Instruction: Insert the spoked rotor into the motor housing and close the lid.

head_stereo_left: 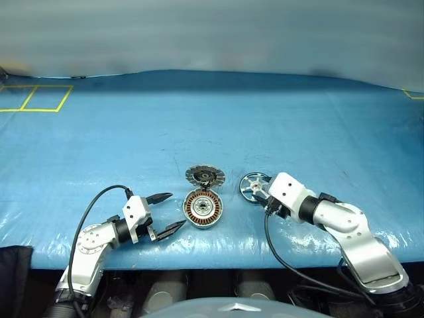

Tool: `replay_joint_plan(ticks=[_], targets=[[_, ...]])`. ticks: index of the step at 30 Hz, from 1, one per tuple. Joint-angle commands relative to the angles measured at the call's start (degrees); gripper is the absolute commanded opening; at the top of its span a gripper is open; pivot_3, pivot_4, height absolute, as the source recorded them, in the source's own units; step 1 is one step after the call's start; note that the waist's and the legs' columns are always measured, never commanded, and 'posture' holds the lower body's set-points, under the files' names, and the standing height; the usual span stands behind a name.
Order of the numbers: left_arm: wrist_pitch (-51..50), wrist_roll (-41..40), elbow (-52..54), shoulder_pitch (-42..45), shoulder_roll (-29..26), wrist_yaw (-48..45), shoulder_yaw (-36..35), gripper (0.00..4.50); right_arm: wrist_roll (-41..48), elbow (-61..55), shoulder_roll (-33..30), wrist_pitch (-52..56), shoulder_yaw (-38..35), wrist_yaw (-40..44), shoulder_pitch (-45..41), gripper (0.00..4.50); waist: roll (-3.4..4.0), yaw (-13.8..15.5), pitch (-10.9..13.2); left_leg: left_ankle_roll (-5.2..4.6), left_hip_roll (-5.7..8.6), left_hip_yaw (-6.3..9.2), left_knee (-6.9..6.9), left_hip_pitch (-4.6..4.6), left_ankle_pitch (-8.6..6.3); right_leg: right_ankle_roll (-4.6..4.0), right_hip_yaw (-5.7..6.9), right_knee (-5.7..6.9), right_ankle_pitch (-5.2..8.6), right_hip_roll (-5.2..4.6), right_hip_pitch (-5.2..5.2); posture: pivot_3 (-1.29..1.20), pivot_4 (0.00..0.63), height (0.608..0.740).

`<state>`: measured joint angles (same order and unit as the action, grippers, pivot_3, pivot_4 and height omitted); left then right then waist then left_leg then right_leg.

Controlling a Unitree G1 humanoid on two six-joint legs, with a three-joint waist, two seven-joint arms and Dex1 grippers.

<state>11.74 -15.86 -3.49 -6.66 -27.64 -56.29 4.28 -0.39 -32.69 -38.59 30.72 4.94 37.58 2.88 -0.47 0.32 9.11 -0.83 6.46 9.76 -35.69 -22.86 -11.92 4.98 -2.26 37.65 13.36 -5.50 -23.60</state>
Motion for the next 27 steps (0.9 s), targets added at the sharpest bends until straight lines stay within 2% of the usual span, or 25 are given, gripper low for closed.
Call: replay_joint_plan(ticks=[1,8,16,27], targets=[[0.5,0.1,2.2,0.1,-0.1,0.2,0.0,4.50,0.3,-1.0,-1.4,1.1,-2.3,0.1,0.1,2.69,0.00,0.0,0.0,0.00,0.01,0.00,0.00,0.00,0.00,0.00,0.00,0.00,0.00,0.00,0.00,0.00,0.150,0.740],[0.4,0.2,2.5,0.0,-0.1,0.7,0.2,4.50,1.7,-0.5,-1.5,4.9,-2.3,-0.6,0.3,2.69,0.00,0.0,0.0,0.00,-0.03,0.00,0.02,0.00,0.00,0.00,0.00,0.01,0.00,0.00,-0.02,0.00,0.150,0.740],[0.1,0.3,3.2,-0.5,-0.5,1.5,0.4,4.50,2.6,-1.9,-1.2,6.1,-1.2,-0.7,0.9,0.09,0.00,0.0,0.0,0.00,-0.02,0.00,0.01,-0.01,0.00,0.00,0.00,0.00,0.00,-0.01,-0.02,0.00,0.150,0.740],[-0.5,0.3,4.3,-1.4,-0.9,1.8,0.4,4.50,3.4,-2.4,-1.2,6.9,-0.7,-1.2,1.6,0.04,0.00,0.0,0.0,0.00,-0.02,-0.01,0.01,-0.01,0.00,-0.02,0.00,0.00,0.01,-0.01,-0.02,0.00,0.150,0.740]])
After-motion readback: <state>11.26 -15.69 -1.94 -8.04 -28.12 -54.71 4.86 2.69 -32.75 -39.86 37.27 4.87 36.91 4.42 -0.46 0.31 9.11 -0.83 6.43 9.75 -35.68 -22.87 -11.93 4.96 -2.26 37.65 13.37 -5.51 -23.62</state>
